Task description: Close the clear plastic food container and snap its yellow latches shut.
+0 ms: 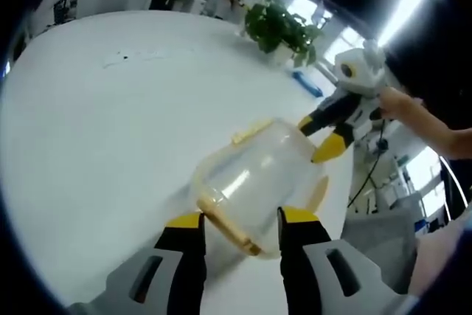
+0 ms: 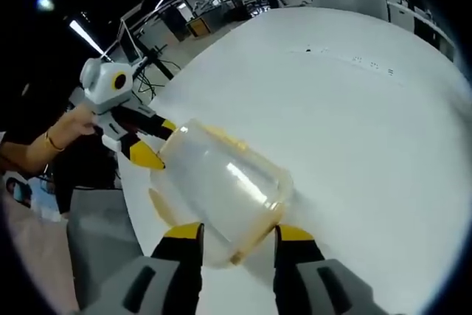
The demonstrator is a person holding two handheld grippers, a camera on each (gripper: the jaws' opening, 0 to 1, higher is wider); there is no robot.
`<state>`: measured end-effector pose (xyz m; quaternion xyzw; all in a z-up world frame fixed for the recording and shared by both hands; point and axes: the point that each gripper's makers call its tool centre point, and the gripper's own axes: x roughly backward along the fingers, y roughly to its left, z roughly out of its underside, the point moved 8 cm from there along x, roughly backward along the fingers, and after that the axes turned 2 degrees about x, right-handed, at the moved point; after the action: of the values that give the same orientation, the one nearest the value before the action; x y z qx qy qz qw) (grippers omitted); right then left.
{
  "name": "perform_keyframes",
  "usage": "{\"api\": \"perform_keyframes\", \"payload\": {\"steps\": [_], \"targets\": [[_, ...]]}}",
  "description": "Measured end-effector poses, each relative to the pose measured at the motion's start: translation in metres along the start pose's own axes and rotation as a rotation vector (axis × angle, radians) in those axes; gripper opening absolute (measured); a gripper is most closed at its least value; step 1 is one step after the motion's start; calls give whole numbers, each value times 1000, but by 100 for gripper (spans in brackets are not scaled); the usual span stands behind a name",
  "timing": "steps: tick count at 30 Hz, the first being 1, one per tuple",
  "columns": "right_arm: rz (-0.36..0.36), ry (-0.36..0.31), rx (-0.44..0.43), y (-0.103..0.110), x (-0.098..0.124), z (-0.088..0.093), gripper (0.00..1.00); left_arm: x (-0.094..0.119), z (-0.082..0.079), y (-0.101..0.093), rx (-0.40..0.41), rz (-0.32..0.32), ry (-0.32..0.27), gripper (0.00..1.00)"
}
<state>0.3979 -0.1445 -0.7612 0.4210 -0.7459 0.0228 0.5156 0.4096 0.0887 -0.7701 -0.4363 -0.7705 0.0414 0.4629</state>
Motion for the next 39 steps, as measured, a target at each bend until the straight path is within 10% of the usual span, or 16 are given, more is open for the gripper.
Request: {"api": "perform_keyframes", "payload": {"steps": [39], "targets": [[71, 7, 288, 14, 22, -11, 52, 23, -17, -23, -396, -138, 55, 62]]}}
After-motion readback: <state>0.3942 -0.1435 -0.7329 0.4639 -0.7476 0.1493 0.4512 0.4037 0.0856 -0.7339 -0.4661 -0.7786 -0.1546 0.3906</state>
